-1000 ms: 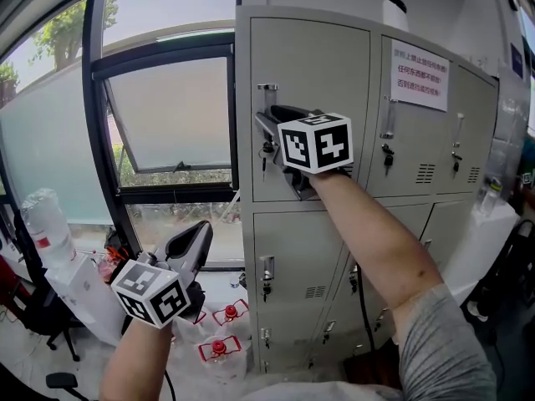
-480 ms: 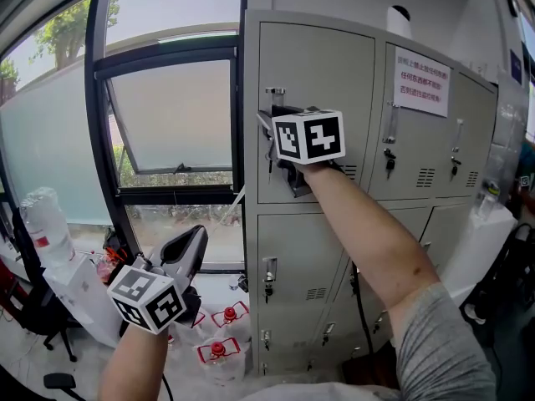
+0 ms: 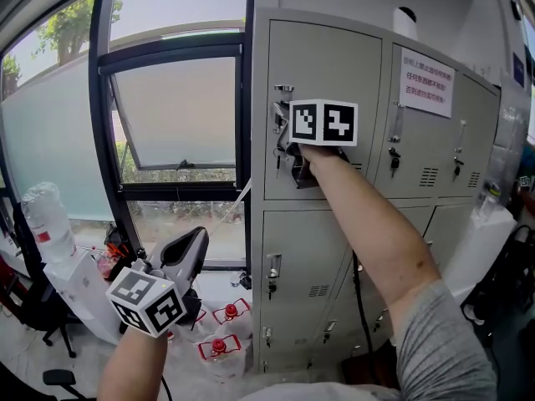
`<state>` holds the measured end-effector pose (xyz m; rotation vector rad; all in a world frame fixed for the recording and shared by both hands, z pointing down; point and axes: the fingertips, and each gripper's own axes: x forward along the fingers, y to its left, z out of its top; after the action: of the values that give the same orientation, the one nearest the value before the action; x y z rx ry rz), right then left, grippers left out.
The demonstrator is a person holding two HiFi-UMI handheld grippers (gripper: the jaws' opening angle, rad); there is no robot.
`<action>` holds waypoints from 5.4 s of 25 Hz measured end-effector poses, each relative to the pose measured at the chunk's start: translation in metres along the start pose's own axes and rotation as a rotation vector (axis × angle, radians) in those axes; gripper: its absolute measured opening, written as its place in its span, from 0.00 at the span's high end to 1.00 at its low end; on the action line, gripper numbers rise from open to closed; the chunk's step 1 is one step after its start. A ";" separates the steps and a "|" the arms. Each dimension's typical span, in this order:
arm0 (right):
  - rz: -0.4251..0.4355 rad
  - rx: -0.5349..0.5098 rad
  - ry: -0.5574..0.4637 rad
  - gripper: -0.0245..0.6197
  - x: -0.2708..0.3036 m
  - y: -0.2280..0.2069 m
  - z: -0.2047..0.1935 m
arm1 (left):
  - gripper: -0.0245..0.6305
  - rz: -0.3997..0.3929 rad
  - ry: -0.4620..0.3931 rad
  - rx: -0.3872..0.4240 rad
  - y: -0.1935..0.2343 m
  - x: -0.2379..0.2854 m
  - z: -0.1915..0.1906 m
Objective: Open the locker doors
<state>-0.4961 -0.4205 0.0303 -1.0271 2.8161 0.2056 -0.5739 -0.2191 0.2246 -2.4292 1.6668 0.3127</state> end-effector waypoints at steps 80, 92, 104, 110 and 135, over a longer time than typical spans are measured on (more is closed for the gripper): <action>0.635 0.150 -0.060 0.94 -0.324 -0.076 0.044 | 0.96 -0.157 0.034 0.016 -0.051 0.062 -0.016; 0.295 0.021 -0.122 0.94 -0.344 -0.085 -0.013 | 0.96 -0.182 0.021 -0.005 -0.073 0.063 -0.023; 0.112 0.063 -0.188 0.94 -0.379 -0.100 -0.077 | 0.96 -0.227 0.032 -0.071 -0.101 0.069 -0.056; 0.069 0.044 -0.166 0.94 -0.396 -0.106 -0.091 | 0.96 -0.255 0.047 -0.066 -0.117 0.073 -0.064; -0.003 0.033 -0.110 0.94 -0.412 -0.109 -0.106 | 0.96 -0.324 0.003 -0.137 -0.129 0.084 -0.067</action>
<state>-0.1219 -0.2622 0.1975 -0.9819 2.7098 0.2083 -0.4196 -0.2659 0.2702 -2.7455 1.2592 0.3848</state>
